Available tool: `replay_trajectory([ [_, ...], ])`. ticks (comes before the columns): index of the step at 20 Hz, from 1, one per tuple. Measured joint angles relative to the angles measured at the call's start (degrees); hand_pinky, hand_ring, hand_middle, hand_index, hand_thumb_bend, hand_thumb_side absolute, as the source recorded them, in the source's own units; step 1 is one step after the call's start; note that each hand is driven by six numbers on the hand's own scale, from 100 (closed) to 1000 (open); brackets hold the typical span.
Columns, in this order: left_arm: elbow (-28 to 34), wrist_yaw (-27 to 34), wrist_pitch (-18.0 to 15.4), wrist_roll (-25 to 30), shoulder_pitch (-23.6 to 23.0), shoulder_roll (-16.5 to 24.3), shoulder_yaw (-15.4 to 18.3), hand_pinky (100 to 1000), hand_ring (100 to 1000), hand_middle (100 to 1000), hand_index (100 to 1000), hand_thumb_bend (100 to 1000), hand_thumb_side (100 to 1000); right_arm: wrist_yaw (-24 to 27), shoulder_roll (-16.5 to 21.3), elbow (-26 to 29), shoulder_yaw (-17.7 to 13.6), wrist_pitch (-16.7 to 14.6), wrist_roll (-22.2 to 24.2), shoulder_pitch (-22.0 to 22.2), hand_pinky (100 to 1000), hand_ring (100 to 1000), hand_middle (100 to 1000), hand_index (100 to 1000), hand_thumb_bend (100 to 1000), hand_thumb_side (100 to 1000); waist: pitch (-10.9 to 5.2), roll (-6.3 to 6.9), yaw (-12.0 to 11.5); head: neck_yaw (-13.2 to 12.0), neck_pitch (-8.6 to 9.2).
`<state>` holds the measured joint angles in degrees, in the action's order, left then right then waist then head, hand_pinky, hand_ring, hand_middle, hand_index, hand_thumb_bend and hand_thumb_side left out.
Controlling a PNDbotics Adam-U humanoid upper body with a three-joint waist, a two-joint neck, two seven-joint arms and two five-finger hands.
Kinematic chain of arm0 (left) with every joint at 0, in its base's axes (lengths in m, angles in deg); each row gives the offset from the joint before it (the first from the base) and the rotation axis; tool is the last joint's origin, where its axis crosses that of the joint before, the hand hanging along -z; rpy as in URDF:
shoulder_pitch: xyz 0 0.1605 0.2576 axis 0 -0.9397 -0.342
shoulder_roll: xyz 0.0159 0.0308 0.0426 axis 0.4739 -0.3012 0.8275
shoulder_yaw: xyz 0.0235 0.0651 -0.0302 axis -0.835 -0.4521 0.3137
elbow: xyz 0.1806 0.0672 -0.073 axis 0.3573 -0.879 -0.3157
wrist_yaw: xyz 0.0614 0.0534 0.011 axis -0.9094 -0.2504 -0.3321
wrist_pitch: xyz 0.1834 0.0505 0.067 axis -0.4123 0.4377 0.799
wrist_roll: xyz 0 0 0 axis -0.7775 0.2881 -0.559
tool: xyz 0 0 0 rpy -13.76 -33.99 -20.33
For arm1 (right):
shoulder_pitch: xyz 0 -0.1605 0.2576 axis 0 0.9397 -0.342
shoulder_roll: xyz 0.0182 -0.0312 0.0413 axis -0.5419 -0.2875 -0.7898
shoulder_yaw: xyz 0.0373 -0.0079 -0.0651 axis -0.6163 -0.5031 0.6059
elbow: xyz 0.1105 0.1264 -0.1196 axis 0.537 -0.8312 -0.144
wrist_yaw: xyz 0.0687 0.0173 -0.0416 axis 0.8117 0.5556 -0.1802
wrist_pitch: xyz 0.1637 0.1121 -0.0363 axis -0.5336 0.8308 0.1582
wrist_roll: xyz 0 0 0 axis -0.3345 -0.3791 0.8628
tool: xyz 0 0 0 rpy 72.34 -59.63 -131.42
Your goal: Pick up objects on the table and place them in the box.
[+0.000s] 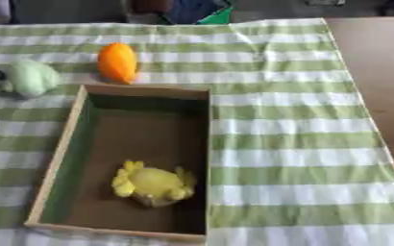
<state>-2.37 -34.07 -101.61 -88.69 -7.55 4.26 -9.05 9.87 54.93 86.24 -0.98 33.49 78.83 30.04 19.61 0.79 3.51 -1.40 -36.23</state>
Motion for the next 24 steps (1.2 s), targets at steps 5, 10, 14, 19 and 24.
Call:
replay_trajectory([
  [5,0.4,1.0,3.7,0.6,0.6,0.0,0.0,705,910,898,1000,678,1000,0.2,-0.1,0.0,0.0,0.2,0.9,0.5,741,755,642,877,100,903,0.1,0.16,0.0,0.0,0.02],
  [10,1.0,0.7,8.2,1.0,1.4,0.1,0.1,711,912,903,1000,674,1000,0.4,-0.5,0.0,0.0,0.4,1.6,0.7,743,755,630,877,100,899,0.26,0.17,0.0,0.0,0.03],
  [14,1.4,1.1,9.7,0.7,2.3,0.1,0.1,709,915,902,1000,661,1000,0.5,-0.7,0.0,-0.1,0.8,2.0,0.9,744,755,623,876,100,896,0.57,0.46,0.3,0.0,0.12],
  [19,1.7,3.1,9.6,1.2,3.5,-0.5,0.1,708,915,902,1000,657,1000,0.6,-1.1,0.0,-0.1,1.1,2.3,0.8,744,755,622,876,100,894,0.89,0.55,1.1,-0.6,0.77],
  [24,1.7,3.6,10.4,2.7,3.9,-1.8,0.0,707,914,901,1000,654,1000,1.0,-1.2,0.0,-0.1,1.1,2.5,0.1,744,755,620,875,100,893,1.34,0.98,2.2,-1.3,1.54],
])
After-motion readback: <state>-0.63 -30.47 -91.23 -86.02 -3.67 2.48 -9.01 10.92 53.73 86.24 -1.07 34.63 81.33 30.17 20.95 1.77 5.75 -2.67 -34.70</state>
